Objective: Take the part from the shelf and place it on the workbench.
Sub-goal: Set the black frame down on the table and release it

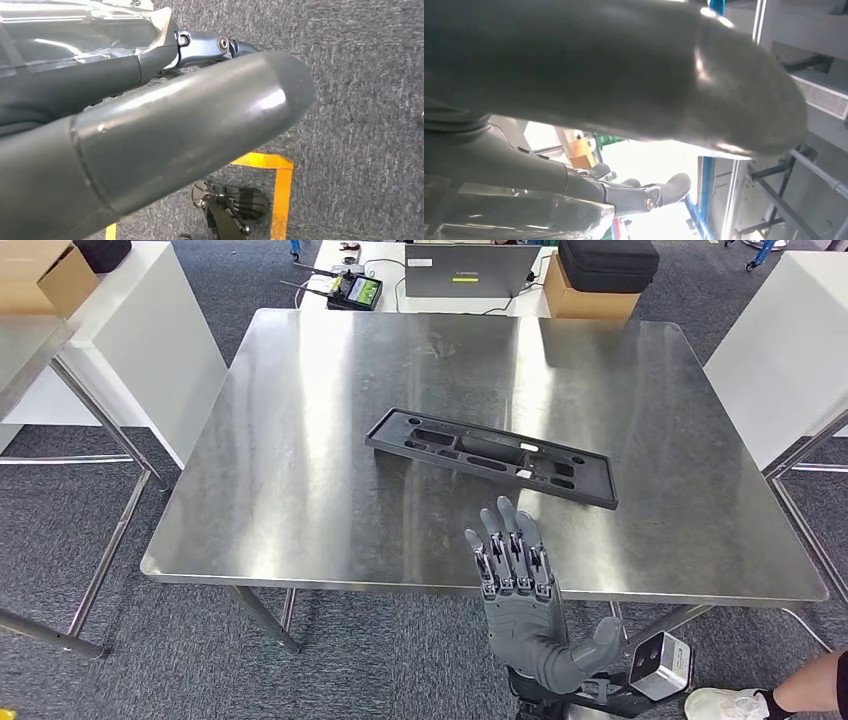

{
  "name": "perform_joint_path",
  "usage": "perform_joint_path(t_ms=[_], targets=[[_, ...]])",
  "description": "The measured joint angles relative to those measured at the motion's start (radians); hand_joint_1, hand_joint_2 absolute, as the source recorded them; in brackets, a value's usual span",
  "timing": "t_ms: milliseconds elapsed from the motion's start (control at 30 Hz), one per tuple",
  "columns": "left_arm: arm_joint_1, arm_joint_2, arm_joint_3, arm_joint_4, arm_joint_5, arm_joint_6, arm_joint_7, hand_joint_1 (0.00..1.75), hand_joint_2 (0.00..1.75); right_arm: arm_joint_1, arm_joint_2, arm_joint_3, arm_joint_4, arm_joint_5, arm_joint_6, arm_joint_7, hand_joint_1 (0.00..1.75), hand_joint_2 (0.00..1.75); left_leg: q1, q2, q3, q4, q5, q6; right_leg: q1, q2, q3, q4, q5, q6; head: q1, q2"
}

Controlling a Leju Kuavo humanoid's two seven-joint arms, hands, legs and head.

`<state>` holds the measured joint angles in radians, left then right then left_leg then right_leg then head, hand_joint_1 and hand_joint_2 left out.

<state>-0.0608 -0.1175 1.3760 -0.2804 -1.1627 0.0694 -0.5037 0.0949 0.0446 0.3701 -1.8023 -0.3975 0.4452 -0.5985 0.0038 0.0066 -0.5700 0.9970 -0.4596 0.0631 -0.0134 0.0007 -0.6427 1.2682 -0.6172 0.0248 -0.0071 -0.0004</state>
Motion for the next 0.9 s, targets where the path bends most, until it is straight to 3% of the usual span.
perform_joint_path(t_ms=[33,100,133,200,300,333,400,433,467,500,533,600,667,800,900], targets=[[0.000,0.000,0.000,0.000,0.000,0.000,0.000,0.00,0.00,0.001,-0.001,-0.001,0.000,0.000,0.000,0.000,0.00,0.00,0.000,0.001,-0.006,0.001,0.005,-0.002,-0.001,0.000,0.027,-0.032,0.016,0.009,0.000,0.000],[0.000,0.000,0.000,0.000,0.000,-0.001,0.000,0.00,0.00,0.001,-0.002,-0.001,0.000,0.000,0.000,0.000,0.00,0.00,0.000,0.001,-0.016,0.004,0.013,-0.008,-0.002,0.000,0.117,-0.175,0.058,0.023,0.000,0.000],[0.000,-0.001,0.000,0.000,0.000,-0.002,0.000,0.00,0.00,0.001,-0.002,-0.001,-0.001,0.000,0.000,0.000,0.00,0.00,-0.001,0.000,-0.020,0.006,0.017,-0.013,0.000,0.000,0.155,-0.235,0.072,0.022,0.000,0.000],[-0.001,-0.001,0.000,0.000,0.000,-0.002,0.000,0.00,0.00,0.005,-0.002,-0.004,-0.003,0.001,0.001,0.000,0.00,0.00,-0.003,0.001,-0.025,0.010,0.024,-0.024,0.005,0.002,0.179,-0.289,0.079,0.012,-0.001,0.000],[-0.002,0.000,0.000,0.000,0.000,-0.002,0.001,0.00,0.00,0.014,-0.002,-0.009,-0.006,0.002,0.004,-0.001,0.00,0.00,0.003,-0.002,-0.032,0.022,0.017,-0.040,0.001,0.001,0.166,-0.291,0.091,-0.008,0.000,0.000],[-0.001,-0.001,0.000,0.000,0.000,-0.002,0.001,0.00,0.00,0.018,-0.002,-0.011,-0.006,0.002,0.005,-0.001,0.00,0.00,0.006,-0.004,-0.038,0.042,-0.011,-0.045,-0.002,0.000,0.162,-0.293,0.097,-0.018,-0.001,0.000],[-0.001,-0.001,0.000,0.000,0.001,-0.002,0.002,0.00,0.00,0.024,-0.001,-0.014,-0.006,0.002,0.006,-0.001,0.00,0.00,0.010,-0.007,-0.062,0.132,-0.102,-0.054,-0.001,-0.002,0.153,-0.293,0.109,-0.034,-0.005,0.000],[0.000,-0.001,0.000,0.000,0.001,-0.002,0.002,0.00,0.00,0.028,-0.001,-0.015,-0.006,0.002,0.006,-0.001,0.00,0.00,0.011,-0.007,-0.075,0.191,-0.143,-0.058,0.002,-0.003,0.147,-0.291,0.115,-0.039,-0.006,0.000],[0.000,-0.002,0.000,0.000,0.001,-0.002,0.002,0.00,0.00,0.030,-0.001,-0.016,-0.006,0.002,0.006,-0.001,0.00,0.00,0.013,-0.007,-0.083,0.241,-0.163,-0.061,0.004,-0.004,0.141,-0.287,0.120,-0.041,-0.006,0.000],[0.000,-0.002,0.000,0.000,0.001,-0.002,0.002,0.00,0.00,0.032,-0.001,-0.016,-0.006,0.001,0.007,-0.001,0.00,0.00,0.014,-0.007,-0.080,0.267,-0.161,-0.062,0.006,-0.005,0.133,-0.282,0.124,-0.041,-0.006,0.000],[0.000,-0.002,0.000,0.000,0.001,-0.002,0.002,0.00,0.00,0.034,-0.001,-0.017,-0.006,0.001,0.008,-0.001,0.00,0.00,0.016,-0.007,-0.061,0.258,-0.141,-0.062,0.007,-0.005,0.124,-0.276,0.126,-0.040,-0.006,0.000],[0.000,-0.002,0.000,0.000,-0.001,-0.002,-0.001,0.00,0.00,0.037,-0.001,-0.020,-0.008,-0.001,0.013,-0.001,0.00,0.00,0.017,-0.008,0.015,0.152,-0.091,-0.058,0.008,-0.005,0.111,-0.263,0.128,-0.038,-0.006,0.000],[0.000,-0.001,-0.001,0.000,-0.005,-0.002,-0.005,0.00,0.00,0.040,0.000,-0.025,-0.011,-0.004,0.020,0.002,0.00,0.00,0.012,-0.011,0.075,0.049,-0.074,-0.049,0.010,-0.005,0.100,-0.254,0.133,-0.030,-0.006,0.000],[0.002,0.000,-0.004,0.000,-0.014,-0.002,-0.009,0.00,0.00,0.053,0.003,-0.040,-0.015,-0.009,0.028,0.005,0.00,0.00,0.001,-0.011,0.071,0.012,-0.060,-0.026,0.008,-0.004,0.081,-0.251,0.150,0.004,-0.006,0.000],[0.001,0.000,-0.006,0.001,-0.019,-0.003,-0.011,0.00,0.00,0.060,0.003,-0.051,-0.018,-0.010,0.030,0.006,0.00,0.00,0.006,-0.005,0.057,-0.005,-0.036,-0.007,0.011,-0.002,0.059,-0.220,0.114,0.005,-0.004,0.000]])
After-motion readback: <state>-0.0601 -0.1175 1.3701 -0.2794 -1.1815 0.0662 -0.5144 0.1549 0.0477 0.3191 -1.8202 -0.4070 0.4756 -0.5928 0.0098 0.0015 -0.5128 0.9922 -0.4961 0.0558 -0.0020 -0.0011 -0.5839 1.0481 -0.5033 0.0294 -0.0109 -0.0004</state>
